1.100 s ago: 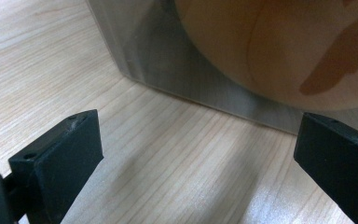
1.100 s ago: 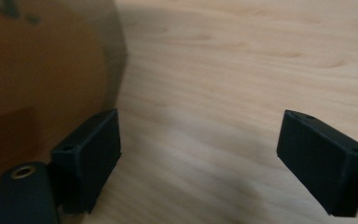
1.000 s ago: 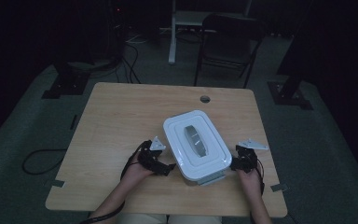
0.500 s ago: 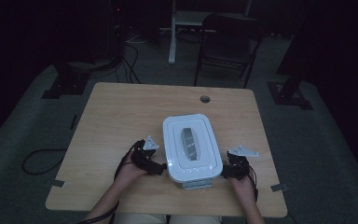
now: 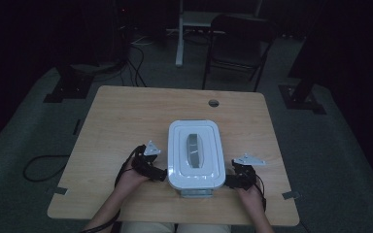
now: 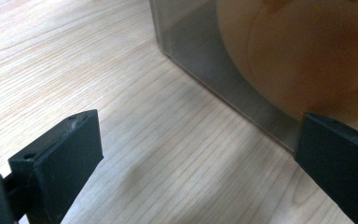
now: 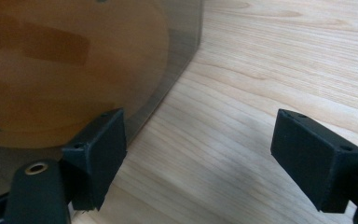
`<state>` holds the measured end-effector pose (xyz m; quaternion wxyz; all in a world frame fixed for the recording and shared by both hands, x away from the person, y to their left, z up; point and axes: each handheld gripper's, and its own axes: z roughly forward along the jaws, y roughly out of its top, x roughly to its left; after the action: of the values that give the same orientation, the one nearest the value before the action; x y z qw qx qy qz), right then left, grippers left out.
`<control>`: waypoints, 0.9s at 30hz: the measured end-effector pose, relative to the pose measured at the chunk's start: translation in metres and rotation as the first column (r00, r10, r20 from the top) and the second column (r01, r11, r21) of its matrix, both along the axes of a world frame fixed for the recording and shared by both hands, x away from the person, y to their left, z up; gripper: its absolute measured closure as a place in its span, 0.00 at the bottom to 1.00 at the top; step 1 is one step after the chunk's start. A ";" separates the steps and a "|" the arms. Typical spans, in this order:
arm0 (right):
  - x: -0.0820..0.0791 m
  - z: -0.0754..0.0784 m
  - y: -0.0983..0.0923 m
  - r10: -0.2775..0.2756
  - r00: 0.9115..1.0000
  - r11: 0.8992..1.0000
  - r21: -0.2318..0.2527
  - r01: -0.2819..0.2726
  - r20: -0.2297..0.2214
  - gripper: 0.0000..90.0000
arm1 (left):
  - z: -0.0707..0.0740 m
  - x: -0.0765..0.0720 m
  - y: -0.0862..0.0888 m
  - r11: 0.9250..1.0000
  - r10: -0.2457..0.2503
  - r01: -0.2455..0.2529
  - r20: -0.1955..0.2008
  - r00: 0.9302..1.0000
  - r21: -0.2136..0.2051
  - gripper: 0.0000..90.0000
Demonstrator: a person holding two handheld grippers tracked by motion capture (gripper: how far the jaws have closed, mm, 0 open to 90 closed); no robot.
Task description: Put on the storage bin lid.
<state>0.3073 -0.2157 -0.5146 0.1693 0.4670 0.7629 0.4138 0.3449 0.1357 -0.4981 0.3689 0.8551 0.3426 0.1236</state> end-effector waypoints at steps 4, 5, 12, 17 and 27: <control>0.003 -0.001 0.001 0.008 1.000 1.000 -0.004 -0.008 0.002 0.15 | 0.001 -0.001 0.004 1.000 0.012 -0.012 0.011 1.000 -0.019 0.02; 0.004 -0.001 0.000 0.007 1.000 1.000 0.002 -0.007 0.006 0.14 | 0.001 -0.001 0.005 1.000 0.012 -0.012 0.014 1.000 -0.018 0.02; 0.008 0.001 -0.007 -0.047 0.999 0.999 -0.001 0.047 0.028 0.14 | 0.003 -0.004 0.011 1.000 0.016 -0.016 0.028 0.999 -0.027 0.02; 0.010 -0.002 -0.010 -0.058 0.998 0.998 -0.021 0.059 0.017 0.14 | 0.005 -0.006 0.014 0.999 0.009 -0.008 0.023 1.000 -0.041 0.02; 0.010 0.000 -0.011 -0.058 0.998 0.998 -0.014 0.058 0.026 0.14 | 0.006 -0.009 0.017 0.999 0.010 -0.009 0.025 1.000 -0.040 0.02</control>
<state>0.3175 -0.2271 -0.5146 0.1944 0.4824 0.7497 0.4093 0.3360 0.1528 -0.4917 0.3897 0.8443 0.3444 0.1292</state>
